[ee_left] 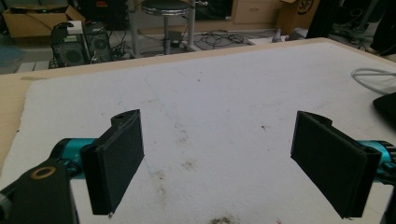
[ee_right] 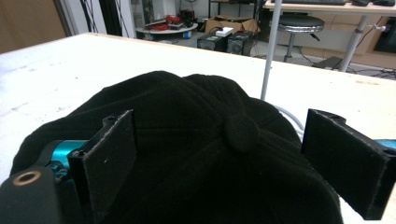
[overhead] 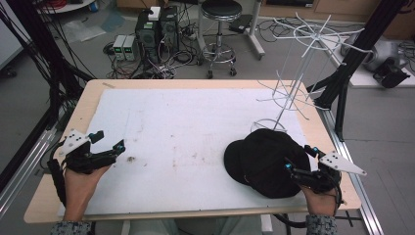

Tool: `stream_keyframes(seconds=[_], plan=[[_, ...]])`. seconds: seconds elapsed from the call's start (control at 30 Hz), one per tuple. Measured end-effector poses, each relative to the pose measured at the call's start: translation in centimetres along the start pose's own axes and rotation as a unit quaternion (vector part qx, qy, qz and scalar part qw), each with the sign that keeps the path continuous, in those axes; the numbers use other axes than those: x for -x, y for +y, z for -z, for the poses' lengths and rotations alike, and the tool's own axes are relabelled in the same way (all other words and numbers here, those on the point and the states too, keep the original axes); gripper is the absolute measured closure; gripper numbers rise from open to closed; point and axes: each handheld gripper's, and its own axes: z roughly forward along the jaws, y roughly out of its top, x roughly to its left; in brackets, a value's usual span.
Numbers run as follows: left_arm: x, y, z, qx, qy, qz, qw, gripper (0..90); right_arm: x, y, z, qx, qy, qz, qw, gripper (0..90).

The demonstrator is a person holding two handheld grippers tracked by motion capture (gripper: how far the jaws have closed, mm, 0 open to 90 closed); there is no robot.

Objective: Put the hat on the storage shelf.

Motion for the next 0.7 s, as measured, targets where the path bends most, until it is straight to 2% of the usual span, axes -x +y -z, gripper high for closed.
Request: stream_keyframes(seconds=[0.7], plan=[[0.21, -0.06, -0.45, -0.003, -0.008, -0.002, 1.0, 17.4, -0.02, 0.26, -0.43, -0.002, 0.01, 0.007, 0.9999, 10.0]])
